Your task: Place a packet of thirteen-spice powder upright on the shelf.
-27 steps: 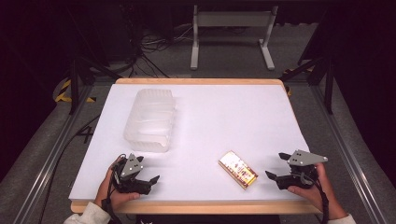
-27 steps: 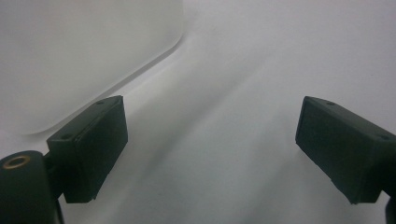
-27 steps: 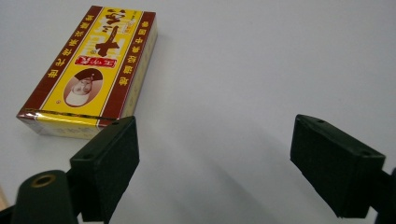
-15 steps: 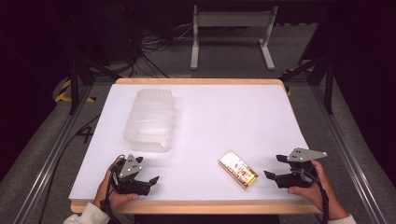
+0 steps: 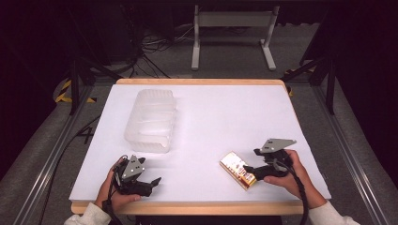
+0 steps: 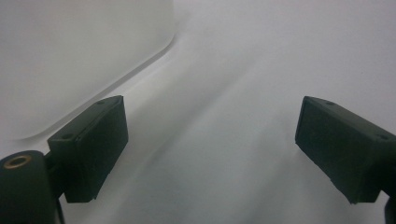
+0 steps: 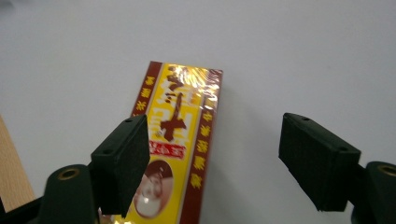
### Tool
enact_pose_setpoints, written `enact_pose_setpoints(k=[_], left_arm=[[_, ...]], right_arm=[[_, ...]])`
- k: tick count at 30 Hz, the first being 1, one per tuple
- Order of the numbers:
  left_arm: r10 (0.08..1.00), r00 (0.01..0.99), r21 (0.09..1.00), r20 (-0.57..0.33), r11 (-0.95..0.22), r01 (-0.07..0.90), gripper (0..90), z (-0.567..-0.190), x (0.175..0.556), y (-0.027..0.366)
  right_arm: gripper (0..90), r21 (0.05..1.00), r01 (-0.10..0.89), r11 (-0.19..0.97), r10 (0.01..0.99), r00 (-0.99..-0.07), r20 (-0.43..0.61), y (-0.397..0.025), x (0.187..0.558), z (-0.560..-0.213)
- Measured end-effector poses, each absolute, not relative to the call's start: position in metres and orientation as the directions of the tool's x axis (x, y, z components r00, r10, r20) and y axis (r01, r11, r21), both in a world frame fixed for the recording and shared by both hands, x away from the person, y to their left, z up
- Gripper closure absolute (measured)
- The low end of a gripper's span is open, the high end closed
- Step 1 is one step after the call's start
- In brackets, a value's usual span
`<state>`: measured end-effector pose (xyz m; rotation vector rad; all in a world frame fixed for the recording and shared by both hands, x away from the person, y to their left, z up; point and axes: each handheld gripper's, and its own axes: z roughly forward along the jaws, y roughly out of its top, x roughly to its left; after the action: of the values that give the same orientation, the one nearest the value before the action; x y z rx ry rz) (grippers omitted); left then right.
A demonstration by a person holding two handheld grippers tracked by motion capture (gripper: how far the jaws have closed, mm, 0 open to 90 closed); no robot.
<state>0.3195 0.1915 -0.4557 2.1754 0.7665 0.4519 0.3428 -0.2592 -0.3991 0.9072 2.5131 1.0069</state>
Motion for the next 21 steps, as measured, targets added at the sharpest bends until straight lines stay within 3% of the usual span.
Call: enact_pose_setpoints(k=[5, 8, 13, 21], left_arm=[[0.649, 0.757, 0.759, 0.076, -0.53, 0.378, 10.1, -0.456, 0.319, 0.191], [0.646, 0.759, 0.758, 0.079, -0.534, 0.376, 10.1, -0.456, 0.319, 0.191], [0.645, 0.761, 0.757, 0.075, -0.533, 0.377, 10.1, -0.457, 0.32, 0.191], [0.632, 0.771, 0.753, 0.078, -0.545, 0.37, 10.1, -0.457, 0.32, 0.19]], right_arm=[[27.3, 0.606, 0.499, 0.619, 0.649, -0.76, -0.037, -0.217, 0.361, -0.409], [26.6, 0.603, 0.521, 0.604, 0.653, -0.757, -0.001, -0.207, 0.366, -0.414], [24.6, 0.55, 0.543, 0.635, 0.665, -0.746, -0.031, -0.187, 0.371, -0.426], [32.4, 0.548, 0.547, 0.633, 0.676, -0.735, -0.047, -0.173, 0.375, -0.43]])
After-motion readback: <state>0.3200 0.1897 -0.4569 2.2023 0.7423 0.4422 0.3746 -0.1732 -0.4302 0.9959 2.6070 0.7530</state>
